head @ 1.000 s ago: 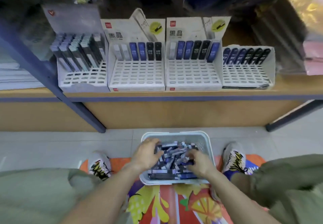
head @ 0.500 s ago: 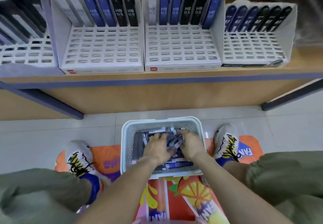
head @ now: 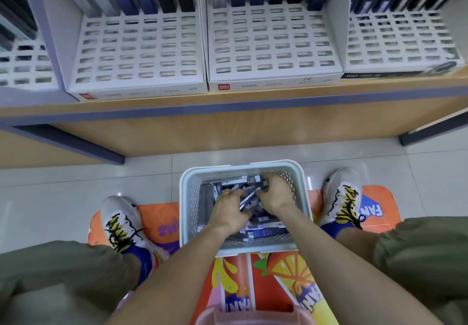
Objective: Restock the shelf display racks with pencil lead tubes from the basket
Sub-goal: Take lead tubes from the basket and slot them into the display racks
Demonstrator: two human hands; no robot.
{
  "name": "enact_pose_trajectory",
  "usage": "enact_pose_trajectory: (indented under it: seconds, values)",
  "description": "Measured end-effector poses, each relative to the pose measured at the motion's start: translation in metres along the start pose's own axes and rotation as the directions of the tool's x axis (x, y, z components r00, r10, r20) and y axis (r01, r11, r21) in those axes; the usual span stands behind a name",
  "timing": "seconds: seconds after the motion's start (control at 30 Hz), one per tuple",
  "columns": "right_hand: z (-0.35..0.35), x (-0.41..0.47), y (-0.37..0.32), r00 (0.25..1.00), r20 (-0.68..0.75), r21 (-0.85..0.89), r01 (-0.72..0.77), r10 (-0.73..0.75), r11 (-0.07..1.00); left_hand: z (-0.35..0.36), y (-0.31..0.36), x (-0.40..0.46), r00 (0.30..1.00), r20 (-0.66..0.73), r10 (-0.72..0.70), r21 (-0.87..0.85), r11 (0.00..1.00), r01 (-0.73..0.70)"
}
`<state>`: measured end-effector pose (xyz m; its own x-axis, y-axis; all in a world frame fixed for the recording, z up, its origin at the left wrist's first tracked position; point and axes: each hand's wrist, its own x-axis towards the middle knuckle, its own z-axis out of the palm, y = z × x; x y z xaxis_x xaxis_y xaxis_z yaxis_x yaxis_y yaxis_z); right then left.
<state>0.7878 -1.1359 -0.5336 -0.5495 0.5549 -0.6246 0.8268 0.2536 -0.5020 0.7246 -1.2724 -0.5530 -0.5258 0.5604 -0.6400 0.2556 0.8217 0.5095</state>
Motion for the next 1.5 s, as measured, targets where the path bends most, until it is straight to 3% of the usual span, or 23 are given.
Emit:
enact_pose_trajectory:
  seconds: [0.3, 0.47, 0.53, 0.73, 0.87, 1.07, 1.2, 1.33, 1.5]
  values:
    - [0.003, 0.011, 0.001, 0.999, 0.031, 0.006, -0.024, 0.023, 1.0, -0.019, 0.001, -0.001, 0.978, 0.175, -0.115, -0.087, 0.987, 0.132]
    - [0.0, 0.01, 0.005, 1.0, 0.013, 0.111, -0.028, 0.027, 0.993, -0.025, -0.006, -0.003, 0.975, 0.172, -0.143, -0.119, 0.979, 0.165]
    - [0.0, 0.01, 0.004, 0.999, 0.003, 0.186, -0.048, 0.048, 0.981, -0.027, -0.007, -0.006, 0.981, 0.146, -0.126, -0.094, 0.986, 0.14]
    - [0.002, 0.007, 0.001, 0.998, 0.039, 0.327, -0.066, 0.056, 0.943, -0.031, -0.012, -0.017, 1.0, 0.019, 0.009, 0.216, 0.976, -0.013]
    - [0.0, 0.002, -0.003, 0.994, 0.102, 0.437, -0.077, 0.035, 0.896, -0.03, -0.015, -0.021, 0.997, -0.044, 0.069, 0.218, 0.974, -0.058]
    - [-0.018, -0.01, -0.016, 0.985, 0.157, 0.358, 0.011, -0.072, 0.934, -0.036, -0.022, -0.026, 0.976, -0.081, 0.2, 0.257, 0.951, -0.174]
    - [-0.043, -0.022, -0.035, 0.973, 0.146, 0.32, 0.123, -0.177, 0.94, -0.048, -0.023, -0.029, 0.968, -0.092, 0.234, 0.147, 0.965, -0.219]
    - [-0.077, -0.043, -0.062, 0.941, 0.167, 0.409, 0.207, -0.295, 0.889, -0.081, -0.003, -0.046, 0.978, 0.073, 0.193, -0.329, 0.931, -0.159]
    - [-0.122, -0.092, -0.117, 0.875, 0.109, 0.591, 0.325, -0.472, 0.738, -0.163, 0.028, -0.088, 0.953, 0.135, 0.27, -0.471, 0.864, -0.178]
